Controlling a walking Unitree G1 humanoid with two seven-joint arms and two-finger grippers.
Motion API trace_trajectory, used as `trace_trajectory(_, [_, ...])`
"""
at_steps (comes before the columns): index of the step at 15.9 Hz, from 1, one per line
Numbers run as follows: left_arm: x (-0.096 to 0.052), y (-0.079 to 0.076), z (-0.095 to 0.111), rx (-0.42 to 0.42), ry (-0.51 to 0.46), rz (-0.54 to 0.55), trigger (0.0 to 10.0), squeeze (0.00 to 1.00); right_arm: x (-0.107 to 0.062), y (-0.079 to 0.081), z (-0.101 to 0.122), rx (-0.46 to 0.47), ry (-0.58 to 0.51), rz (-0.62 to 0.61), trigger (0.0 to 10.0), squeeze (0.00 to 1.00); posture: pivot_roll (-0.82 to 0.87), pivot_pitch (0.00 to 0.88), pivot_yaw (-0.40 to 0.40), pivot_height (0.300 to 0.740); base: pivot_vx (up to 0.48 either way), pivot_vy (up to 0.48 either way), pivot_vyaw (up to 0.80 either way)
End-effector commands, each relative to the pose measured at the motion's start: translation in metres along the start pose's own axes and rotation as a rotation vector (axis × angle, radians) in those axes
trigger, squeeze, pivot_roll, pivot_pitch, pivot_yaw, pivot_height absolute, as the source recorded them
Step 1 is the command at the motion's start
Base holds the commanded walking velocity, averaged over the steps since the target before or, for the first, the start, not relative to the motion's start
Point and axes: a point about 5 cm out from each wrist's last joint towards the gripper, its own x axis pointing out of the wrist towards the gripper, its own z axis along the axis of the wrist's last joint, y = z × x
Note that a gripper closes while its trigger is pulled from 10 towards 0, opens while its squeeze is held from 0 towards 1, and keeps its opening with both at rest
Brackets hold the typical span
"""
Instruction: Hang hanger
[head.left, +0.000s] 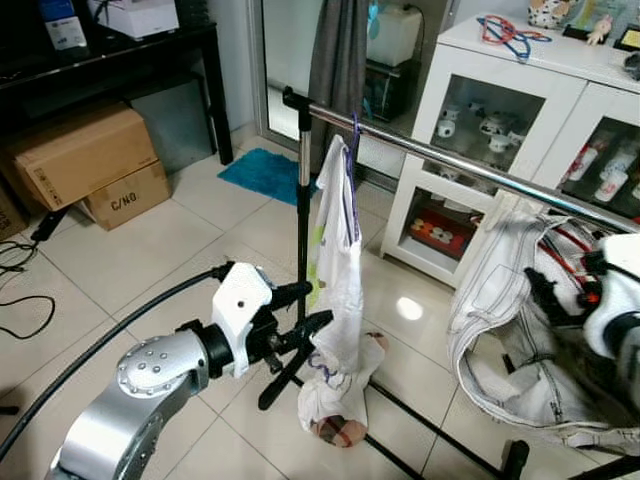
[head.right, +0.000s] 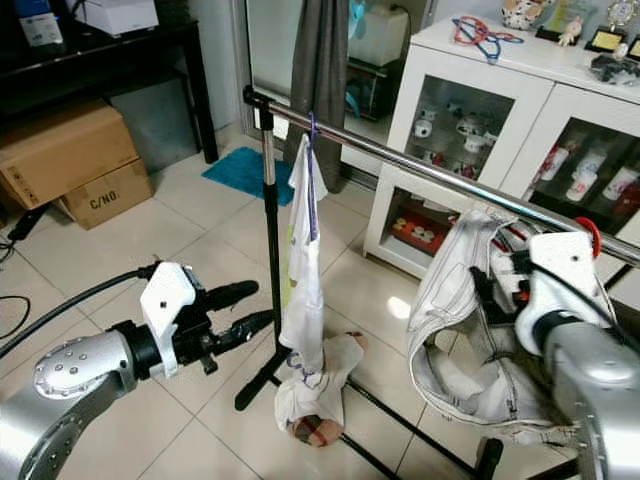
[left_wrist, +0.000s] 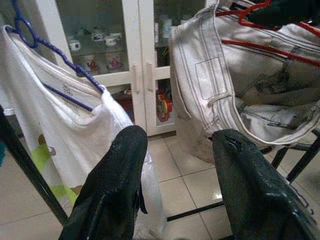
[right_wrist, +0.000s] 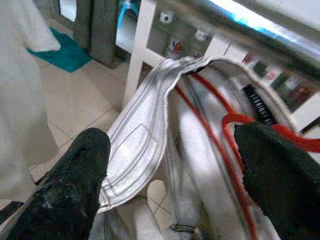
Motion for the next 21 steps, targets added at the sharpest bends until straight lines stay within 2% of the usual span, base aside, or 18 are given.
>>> trace_trajectory(1, [0.0,-0.002,0.004,0.011,-0.007,-0.027,10.0,0.0,-0.004,-0.008,0.002,-0.011,0.004,-0.03,10.0,1.0,0.04,0.0,-0.036,0.74,0.0,0.0,0.0])
trace_trajectory(2, [0.0,-0.002,0.005,0.01,-0.005,-0.04,10.0,0.0,-0.005,-0.01,0.002,-0.013,0.021,-0.026,10.0,1.0,0.04,0.0,-0.033,0.74,0.0,0.0,0.0])
trace_trajectory(3, [0.0,-0.002,0.005,0.01,-0.004,-0.053,10.0,0.0,-0.009,-0.007,-0.001,-0.014,0.049,0.033,10.0,0.55,0.03,0.0,-0.028,0.74,0.0,0.0,0.0])
trace_trajectory(4, [0.0,-0.001,0.005,0.01,-0.003,-0.057,10.0,0.0,-0.011,-0.006,-0.001,-0.014,0.059,0.052,10.0,0.5,0.03,0.0,-0.028,0.74,0.0,0.0,0.0])
trace_trajectory(5, [0.001,-0.001,0.005,0.008,-0.003,-0.065,10.0,0.0,-0.012,-0.009,-0.001,-0.019,0.065,0.044,10.0,0.0,0.02,0.0,-0.023,0.74,0.0,0.0,0.0])
trace_trajectory(9, [0.01,-0.006,0.01,0.0,-0.035,-0.129,10.0,0.0,0.0,-0.021,-0.001,-0.011,0.063,-0.045,10.0,0.0,0.01,0.0,-0.017,0.74,0.0,0.0,0.0])
trace_trajectory(15, [0.013,-0.008,0.011,0.004,-0.035,-0.161,10.0,0.0,0.022,-0.02,-0.014,0.025,0.121,-0.034,10.0,0.0,0.01,0.0,-0.023,0.74,0.0,0.0,0.0])
trace_trajectory(16, [0.014,-0.008,0.01,0.003,-0.036,-0.16,10.0,0.0,0.028,-0.019,-0.017,0.038,0.13,-0.035,7.7,0.0,0.01,0.0,-0.023,0.74,0.0,0.0,0.0])
trace_trajectory(17, [0.014,-0.009,0.01,0.003,-0.035,-0.16,10.0,0.0,0.032,-0.019,-0.02,0.045,0.136,-0.036,4.4,0.0,0.01,0.0,-0.025,0.74,0.0,0.0,0.0])
trace_trajectory(21, [0.012,-0.008,0.01,0.005,-0.034,-0.155,10.0,0.0,0.039,-0.021,-0.022,0.063,0.138,-0.042,3.6,0.0,0.02,0.0,-0.028,0.74,0.0,0.0,0.0])
